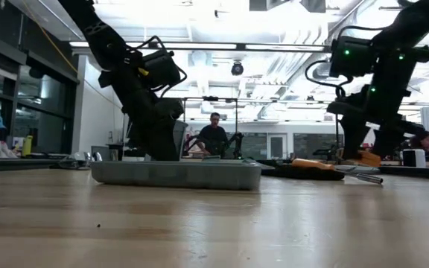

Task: Prefit tool cases
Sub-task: Remove the yellow tape measure from the gray toolbox, then remove the yellow hammer from the gray toolbox

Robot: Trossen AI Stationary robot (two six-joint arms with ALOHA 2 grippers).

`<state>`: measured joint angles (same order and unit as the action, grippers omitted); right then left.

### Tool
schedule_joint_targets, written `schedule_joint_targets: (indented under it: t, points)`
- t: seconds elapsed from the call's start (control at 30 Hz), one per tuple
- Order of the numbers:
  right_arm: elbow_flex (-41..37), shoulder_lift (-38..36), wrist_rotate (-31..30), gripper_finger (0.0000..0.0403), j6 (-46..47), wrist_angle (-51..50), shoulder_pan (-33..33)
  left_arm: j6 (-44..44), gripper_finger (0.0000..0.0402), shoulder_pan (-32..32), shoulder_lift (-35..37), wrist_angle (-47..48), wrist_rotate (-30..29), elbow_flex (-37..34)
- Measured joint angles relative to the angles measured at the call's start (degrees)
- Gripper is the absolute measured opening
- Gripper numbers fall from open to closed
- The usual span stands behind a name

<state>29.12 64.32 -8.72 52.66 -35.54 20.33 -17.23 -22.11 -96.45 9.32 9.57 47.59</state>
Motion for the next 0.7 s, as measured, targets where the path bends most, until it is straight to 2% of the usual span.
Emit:
schedule_joint_targets:
  t: [0.1,0.23,0.3,0.53,0.7]
  points:
    - [0.0,-0.7,-0.1,0.0269,-0.2,-0.2,-0.6,-3.8,0.0161,0.5,0.7,0.4,1.3,-0.1]
    - [0.0,-1.7,-0.6,0.0342,-1.8,-0.3,-0.6,-7.3,0.0161,1.9,2.0,0.5,1.5,-0.1]
    - [0.0,-2.1,-0.6,0.0364,-3.4,-0.4,-0.5,-8.3,0.0161,2.8,2.5,0.9,1.0,-0.1]
    - [0.0,-3.3,0.1,0.0377,-3.0,-0.8,-0.7,-7.2,0.0161,5.8,4.1,1.8,-1.6,-0.1]
    - [0.0,-5.6,3.2,0.0378,-0.6,6.7,-3.7,-2.9,0.0161,7.5,6.6,1.7,-2.8,-0.1]
